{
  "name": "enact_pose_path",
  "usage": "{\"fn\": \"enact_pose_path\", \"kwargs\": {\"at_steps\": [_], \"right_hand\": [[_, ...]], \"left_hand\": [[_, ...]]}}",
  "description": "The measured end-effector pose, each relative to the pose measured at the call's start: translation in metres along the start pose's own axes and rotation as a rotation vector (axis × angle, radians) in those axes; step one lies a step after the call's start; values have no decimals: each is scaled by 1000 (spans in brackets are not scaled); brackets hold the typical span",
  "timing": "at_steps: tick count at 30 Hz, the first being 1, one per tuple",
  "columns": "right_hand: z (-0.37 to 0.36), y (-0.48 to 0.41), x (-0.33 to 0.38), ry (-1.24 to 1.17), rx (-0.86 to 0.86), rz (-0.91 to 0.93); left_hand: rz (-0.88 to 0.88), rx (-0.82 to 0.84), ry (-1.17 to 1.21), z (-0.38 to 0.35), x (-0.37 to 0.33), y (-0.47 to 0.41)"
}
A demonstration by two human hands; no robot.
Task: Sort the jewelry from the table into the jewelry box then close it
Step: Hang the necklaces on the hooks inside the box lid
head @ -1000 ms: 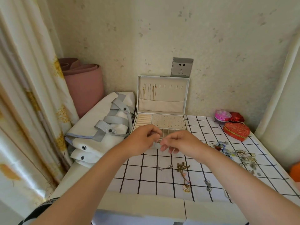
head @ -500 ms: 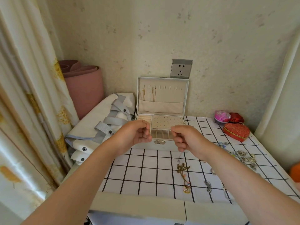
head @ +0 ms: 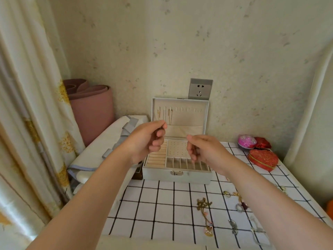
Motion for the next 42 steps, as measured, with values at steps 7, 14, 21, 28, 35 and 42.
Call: {"fn": "enact_pose_path", "kwargs": {"at_steps": [7, 14, 21, 28, 35, 42], "right_hand": [[-3, -46, 26, -22, -22, 29], [-13, -85, 43, -61, 41, -1], [-11, -123, 44, 125, -85, 88], [-19, -155, 20, 331, -341, 226], [-25, -188, 4, 324, -665, 327], [-33, -197, 2, 284, -828, 278]], "left_hand": [[-245, -70, -291, -20, -43, -47], [-393, -142, -512, -27, -51, -87], [-374, -152, -529, -6, -34, -128], [-485, -333, -703, 9, -2, -167], [-557, -599, -768, -1, 13, -188], [-488, -723, -786, -5, 19, -194]]}}
Point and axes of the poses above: each hand's wrist, its own y-axis away from the middle knuckle, its own z-axis out of the back of the hand, x = y × z, the point moved 2 cm from there along -y, towards the middle knuckle, and after that the axes turned 15 degrees about -x, right-handed, at the moved point
